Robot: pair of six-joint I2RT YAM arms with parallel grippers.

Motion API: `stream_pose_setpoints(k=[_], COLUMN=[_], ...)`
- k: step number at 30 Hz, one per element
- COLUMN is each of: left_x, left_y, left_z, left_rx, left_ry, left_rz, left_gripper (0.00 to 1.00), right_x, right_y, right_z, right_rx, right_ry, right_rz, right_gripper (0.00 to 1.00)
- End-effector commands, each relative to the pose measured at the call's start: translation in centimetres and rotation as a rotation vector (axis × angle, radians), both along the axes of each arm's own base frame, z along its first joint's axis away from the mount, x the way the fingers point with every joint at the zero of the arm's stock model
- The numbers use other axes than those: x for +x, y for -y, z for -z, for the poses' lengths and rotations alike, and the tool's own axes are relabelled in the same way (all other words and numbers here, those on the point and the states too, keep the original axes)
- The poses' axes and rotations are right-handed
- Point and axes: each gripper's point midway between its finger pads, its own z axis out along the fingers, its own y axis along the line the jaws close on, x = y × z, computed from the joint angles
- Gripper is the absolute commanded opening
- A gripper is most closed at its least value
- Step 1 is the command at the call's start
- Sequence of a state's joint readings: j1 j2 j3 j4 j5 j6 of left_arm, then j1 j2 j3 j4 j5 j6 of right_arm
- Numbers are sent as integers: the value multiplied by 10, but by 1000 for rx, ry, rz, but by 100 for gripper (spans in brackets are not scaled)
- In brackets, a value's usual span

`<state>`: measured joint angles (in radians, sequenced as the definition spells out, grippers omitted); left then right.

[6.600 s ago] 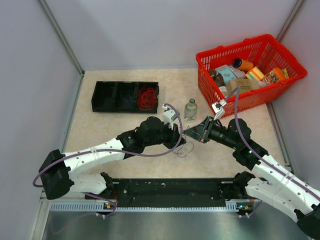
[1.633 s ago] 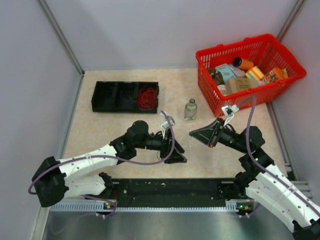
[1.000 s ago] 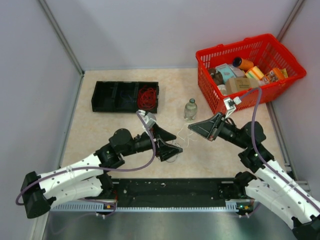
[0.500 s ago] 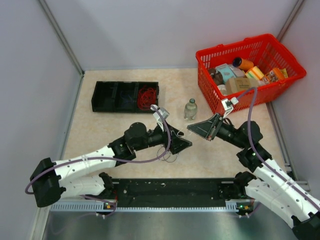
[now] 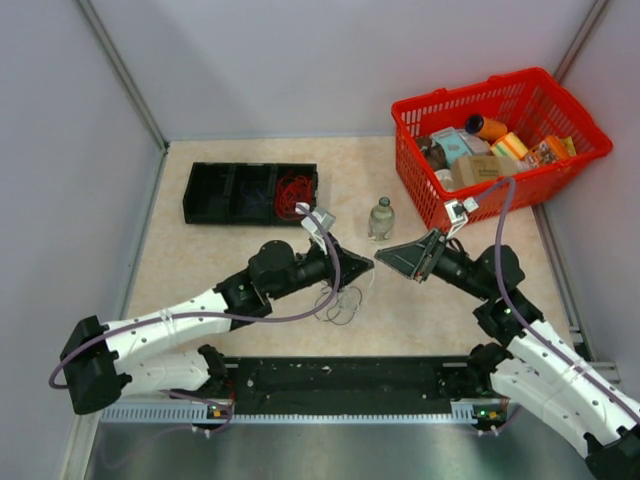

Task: Untangle the cables

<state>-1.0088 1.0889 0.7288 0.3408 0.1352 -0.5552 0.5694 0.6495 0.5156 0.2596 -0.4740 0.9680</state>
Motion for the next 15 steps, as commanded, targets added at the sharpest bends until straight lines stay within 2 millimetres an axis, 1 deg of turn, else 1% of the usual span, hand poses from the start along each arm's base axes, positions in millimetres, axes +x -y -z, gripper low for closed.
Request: stream_pose_setpoints(k=[1,2,3,4,5,6,8,11,13,14,15], left_x=[30,49,63,75,89,104,129,165,186,197,209], left_y=[-24,-43,-62,-80,-103,-127,-171,-232,-269,-285,-302], left_z=[-16,-12,-8,-5,-1,1,3,-3,-9,-11,-12], left_rx=[65,107,159,199,244,263,282,299,271,255,238], left_ry=[37,18,0,-23,-67,-108,-175,-218,-237,-237,-243], left_rz=[-200,-334,-421,-487,-562,-632,-764,-971,-1102,-1156,-1211], left_gripper=[0,0,0,0,0,0,0,0,0,0,0], right_x=[15,24,31,38,41,43,42,41,40,40,39], right_y=[15,25,39,52,61,66,68,60,55,52,51], right_z=[-4,3,23,31,36,40,47,61,67,70,71], right_rx=[-67,-124,-209,-255,-284,-307,-330,-355,-365,-366,-362], right_ry=[22,-4,-68,-82,-83,-72,-64,-89,-101,-108,-108], right_rz=[142,217,307,385,433,457,456,411,380,366,355], right_gripper=[56,73,85,90,93,93,92,91,90,89,89])
